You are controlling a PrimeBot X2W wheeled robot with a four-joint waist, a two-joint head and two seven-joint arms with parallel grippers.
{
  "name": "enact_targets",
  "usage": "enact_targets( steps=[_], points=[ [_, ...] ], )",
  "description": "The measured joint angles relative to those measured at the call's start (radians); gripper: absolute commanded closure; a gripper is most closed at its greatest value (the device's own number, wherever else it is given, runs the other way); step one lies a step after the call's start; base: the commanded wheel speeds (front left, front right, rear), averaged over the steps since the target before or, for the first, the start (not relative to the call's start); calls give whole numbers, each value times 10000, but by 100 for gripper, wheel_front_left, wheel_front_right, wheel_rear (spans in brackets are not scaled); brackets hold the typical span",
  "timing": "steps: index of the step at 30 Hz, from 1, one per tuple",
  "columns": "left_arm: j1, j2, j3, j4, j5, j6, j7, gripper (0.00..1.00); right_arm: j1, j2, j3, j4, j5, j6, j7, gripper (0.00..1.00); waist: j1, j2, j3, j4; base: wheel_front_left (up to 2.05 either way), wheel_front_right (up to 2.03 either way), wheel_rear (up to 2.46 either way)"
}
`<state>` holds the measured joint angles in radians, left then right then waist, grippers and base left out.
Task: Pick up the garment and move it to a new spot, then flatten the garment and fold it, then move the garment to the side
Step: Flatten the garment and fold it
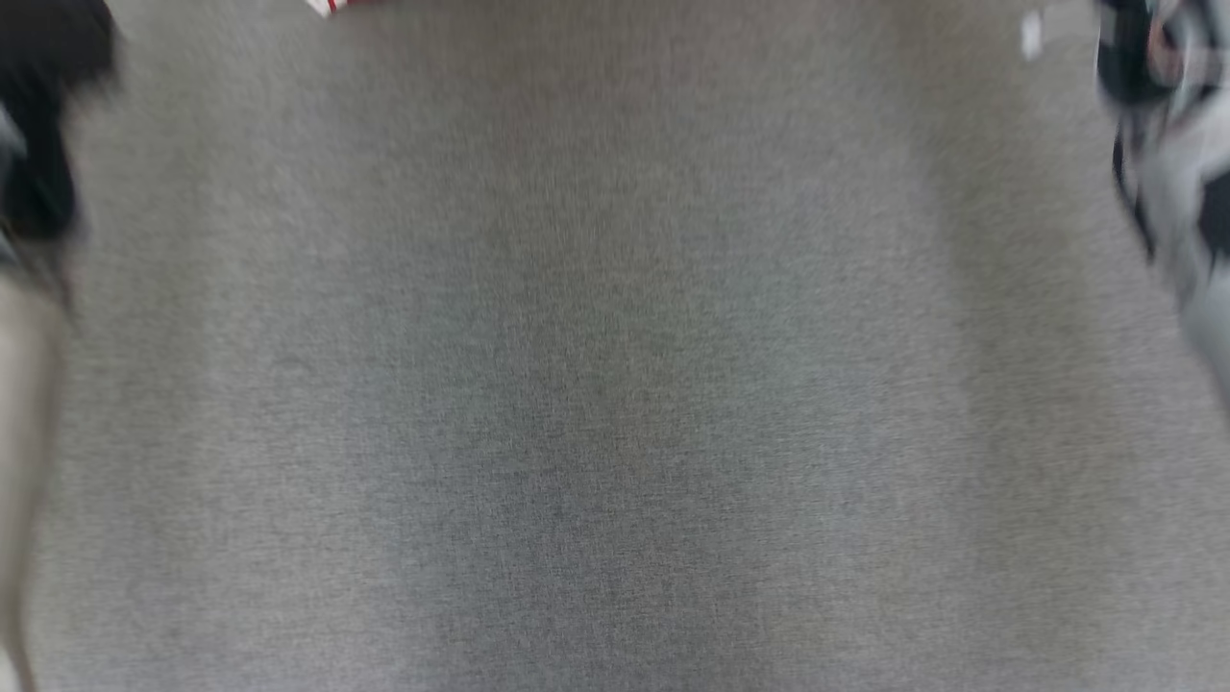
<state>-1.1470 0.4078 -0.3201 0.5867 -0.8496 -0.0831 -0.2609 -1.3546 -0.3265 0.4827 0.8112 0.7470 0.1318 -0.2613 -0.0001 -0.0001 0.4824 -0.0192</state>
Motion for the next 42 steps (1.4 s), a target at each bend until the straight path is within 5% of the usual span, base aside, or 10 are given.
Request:
enact_targets(
  steps=[8, 18, 34, 42],
  points=[
    [4946, -387, 393, -3584, 207, 1327, -6, 100, 4472, -441, -991, -2151, 104, 2, -2, 100, -2, -1, -1092, 21, 0, 0, 0],
    [9256, -552, -84, -5848, 157, 2173, 54, 100, 9371, -209, -2456, -4326, -151, 0, 464, 100, -2, -1, -2170, 112, 0, 0, 0],
    [12486, -1074, -119, -6502, 38, 2506, 12, 100, 14017, 1068, -4968, -6780, -1716, 2, 2428, 100, 0, 0, -3223, 359, 0, 0, 0],
    [12759, -1338, -360, -6452, 0, 2360, 12, 100, 14898, 1722, -5873, -7392, -2184, 2, 3200, 100, 1, 1, -3246, 546, 0, 0, 0]
  ],
)
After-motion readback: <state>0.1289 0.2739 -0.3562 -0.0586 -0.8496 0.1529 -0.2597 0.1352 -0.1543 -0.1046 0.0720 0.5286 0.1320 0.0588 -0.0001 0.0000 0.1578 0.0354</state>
